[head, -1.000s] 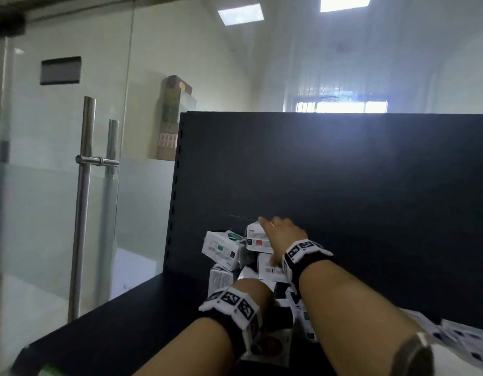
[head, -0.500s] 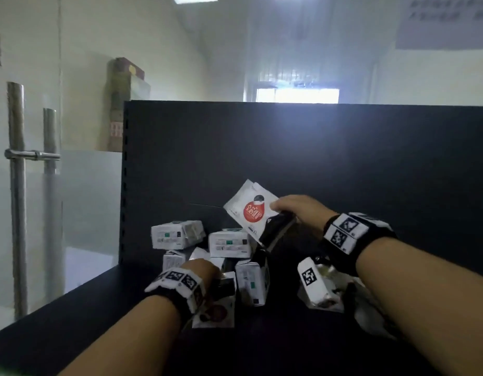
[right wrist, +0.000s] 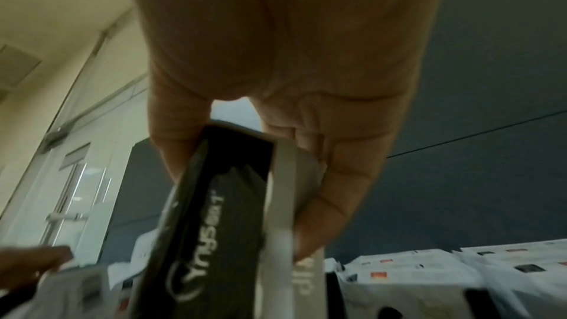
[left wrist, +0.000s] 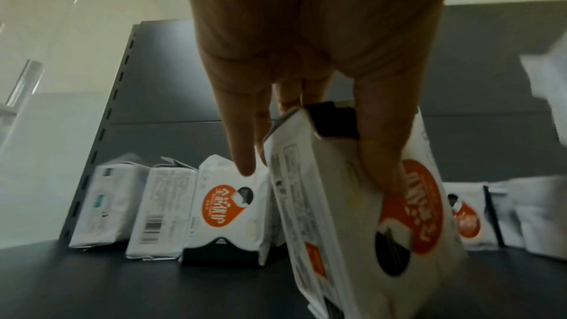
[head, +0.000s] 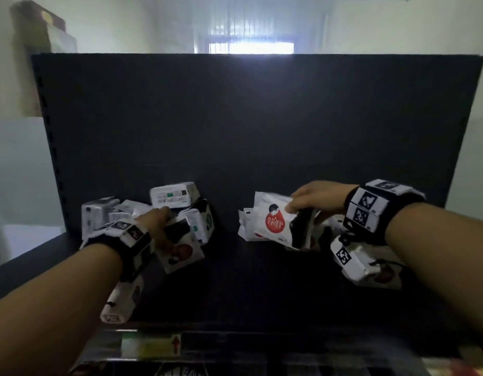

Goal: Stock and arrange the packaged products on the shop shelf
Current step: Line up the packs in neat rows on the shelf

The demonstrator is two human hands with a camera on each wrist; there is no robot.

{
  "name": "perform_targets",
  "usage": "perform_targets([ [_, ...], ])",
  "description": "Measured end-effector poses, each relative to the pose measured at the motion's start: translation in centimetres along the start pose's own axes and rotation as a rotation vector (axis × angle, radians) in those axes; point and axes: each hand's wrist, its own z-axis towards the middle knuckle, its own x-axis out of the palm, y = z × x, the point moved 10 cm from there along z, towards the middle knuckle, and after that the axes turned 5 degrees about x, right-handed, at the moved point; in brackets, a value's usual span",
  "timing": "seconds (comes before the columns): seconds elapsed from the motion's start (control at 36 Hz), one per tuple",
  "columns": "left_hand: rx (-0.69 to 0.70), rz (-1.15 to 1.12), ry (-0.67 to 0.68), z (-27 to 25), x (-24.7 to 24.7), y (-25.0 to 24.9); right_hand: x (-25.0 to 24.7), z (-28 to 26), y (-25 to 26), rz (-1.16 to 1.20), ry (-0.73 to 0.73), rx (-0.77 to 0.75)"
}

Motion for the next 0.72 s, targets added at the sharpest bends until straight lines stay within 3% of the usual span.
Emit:
perform_targets([
  [0.22,0.036,-0.074,0.043,-1.3,0.9,-1.2,2.9,1.5,-1.2,-0.418,-0.095,0.035],
  [0.36,0.034,-0.121,0.009,-2.5,1.0,-1.2,5.0,3.3,-1.2,-0.456,-0.088,0.043],
  [0.58,0.069,-0.007,-0.036,-4.0,0.4,-1.6,7.5,5.9,0.7,-0.549,-0.057,0.013],
  [0.72,0.056,-0.01,0.025,-4.0,0.7,-1.1,8.6,7.1,1.3,-0.619,-0.012,0.028],
])
